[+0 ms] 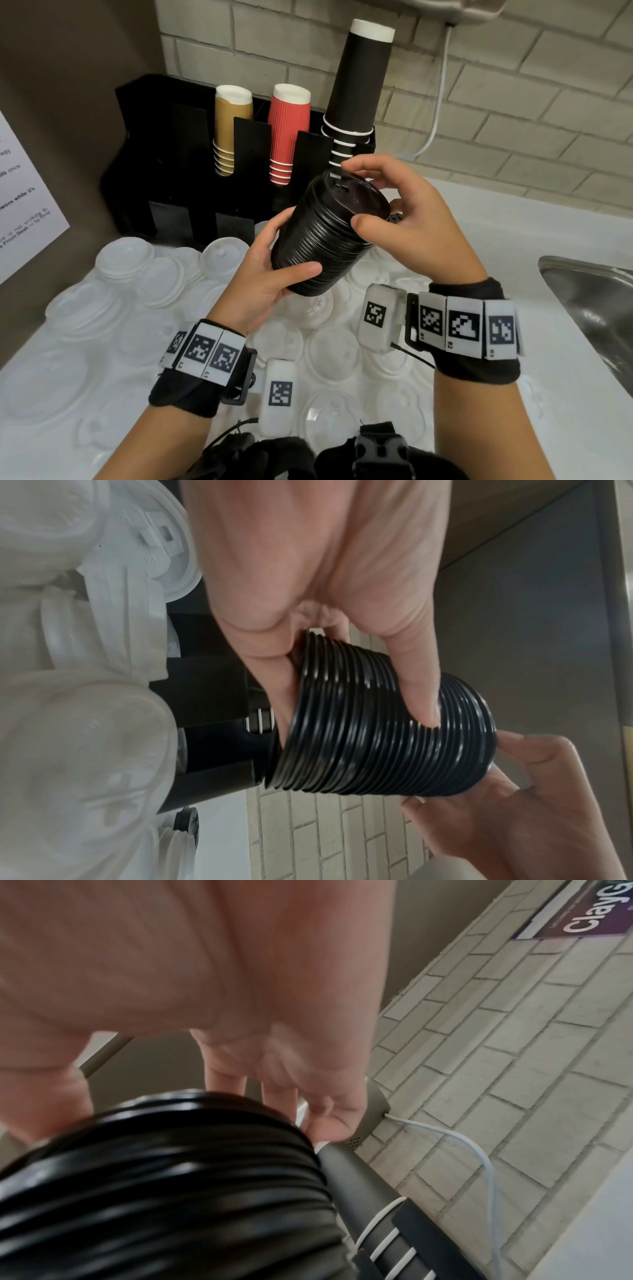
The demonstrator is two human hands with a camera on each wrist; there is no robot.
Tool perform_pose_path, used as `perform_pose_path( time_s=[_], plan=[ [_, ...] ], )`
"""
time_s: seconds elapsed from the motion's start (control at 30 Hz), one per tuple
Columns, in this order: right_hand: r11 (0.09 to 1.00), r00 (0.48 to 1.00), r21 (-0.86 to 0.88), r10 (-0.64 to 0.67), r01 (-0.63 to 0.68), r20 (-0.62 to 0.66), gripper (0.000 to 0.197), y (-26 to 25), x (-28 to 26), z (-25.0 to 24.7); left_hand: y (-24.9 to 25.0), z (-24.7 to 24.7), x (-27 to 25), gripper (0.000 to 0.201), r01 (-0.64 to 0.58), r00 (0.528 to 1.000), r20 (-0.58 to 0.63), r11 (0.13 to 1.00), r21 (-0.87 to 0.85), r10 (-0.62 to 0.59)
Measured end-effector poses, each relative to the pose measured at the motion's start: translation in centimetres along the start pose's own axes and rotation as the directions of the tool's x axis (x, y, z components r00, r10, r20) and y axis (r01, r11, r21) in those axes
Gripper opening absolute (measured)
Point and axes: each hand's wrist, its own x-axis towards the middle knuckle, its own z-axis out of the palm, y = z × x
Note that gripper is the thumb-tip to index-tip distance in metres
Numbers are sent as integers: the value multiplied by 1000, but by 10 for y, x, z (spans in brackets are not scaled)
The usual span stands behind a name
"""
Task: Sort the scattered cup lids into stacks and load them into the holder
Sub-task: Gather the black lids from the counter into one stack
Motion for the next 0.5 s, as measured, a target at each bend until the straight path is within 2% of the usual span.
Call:
perform_pose_path(
  time_s=[0.5],
  plan=[
    [991, 999, -130, 37, -36, 2, 46, -2, 1, 2, 0, 0, 0, 70, 7, 1000, -16, 1000, -31, -7]
  ],
)
